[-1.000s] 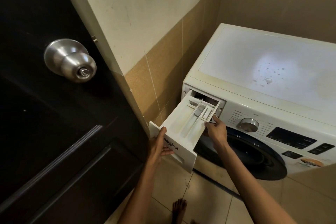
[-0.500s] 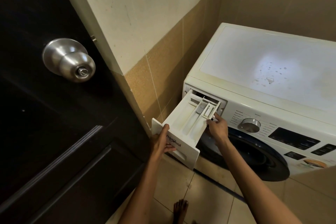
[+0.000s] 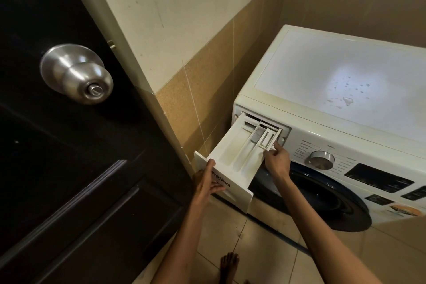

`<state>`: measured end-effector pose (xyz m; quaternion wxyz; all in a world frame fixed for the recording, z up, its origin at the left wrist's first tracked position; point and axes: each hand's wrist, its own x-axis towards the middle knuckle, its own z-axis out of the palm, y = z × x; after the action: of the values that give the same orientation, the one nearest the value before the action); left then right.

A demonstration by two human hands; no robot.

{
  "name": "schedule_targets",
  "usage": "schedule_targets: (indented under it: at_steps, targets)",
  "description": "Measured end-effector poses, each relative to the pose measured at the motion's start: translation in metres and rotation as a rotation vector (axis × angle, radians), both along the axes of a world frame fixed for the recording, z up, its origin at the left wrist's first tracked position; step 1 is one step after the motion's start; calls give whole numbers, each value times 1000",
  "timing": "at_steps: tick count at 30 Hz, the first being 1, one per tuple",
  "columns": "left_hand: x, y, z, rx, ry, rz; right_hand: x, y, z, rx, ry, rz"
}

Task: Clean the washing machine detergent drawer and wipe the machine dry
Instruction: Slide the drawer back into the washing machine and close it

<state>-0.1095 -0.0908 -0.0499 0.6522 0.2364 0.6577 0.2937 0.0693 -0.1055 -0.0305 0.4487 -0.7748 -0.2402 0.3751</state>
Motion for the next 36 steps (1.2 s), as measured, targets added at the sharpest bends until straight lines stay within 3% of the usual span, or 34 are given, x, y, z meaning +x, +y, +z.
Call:
schedule_targets:
  at_steps: [11,18,22,28,36]
  targets:
    - [37,14,-1,27,-188,-30,29,14,3,-21,-160,24]
    - [44,26,-9,18,-341,-82,26,0,23,-5,-457,403]
    - [36,20,-17,-12,-436,-44,28,-6,16,-17,-801,627]
    - [56,34,-16,-9,-481,1,34,1,7,-10,-1021,527]
    - [102,86,-6,-84,-538,24,64,45,19,-83,-1097,447]
